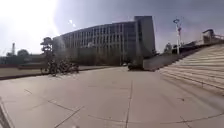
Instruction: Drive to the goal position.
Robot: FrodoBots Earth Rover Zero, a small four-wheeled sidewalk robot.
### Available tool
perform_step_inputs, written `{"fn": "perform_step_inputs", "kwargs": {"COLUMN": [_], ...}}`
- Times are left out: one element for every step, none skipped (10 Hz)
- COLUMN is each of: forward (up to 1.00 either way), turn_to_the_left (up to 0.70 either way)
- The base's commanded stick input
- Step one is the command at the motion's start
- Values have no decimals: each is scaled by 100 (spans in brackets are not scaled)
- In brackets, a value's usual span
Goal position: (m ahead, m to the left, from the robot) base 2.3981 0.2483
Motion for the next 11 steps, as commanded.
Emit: {"fn": "perform_step_inputs", "kwargs": {"forward": [100,100,100,100,100,100,100,100,100,100,100], "turn_to_the_left": [0,0,0,0,0,0,0,0,0,0,0]}}
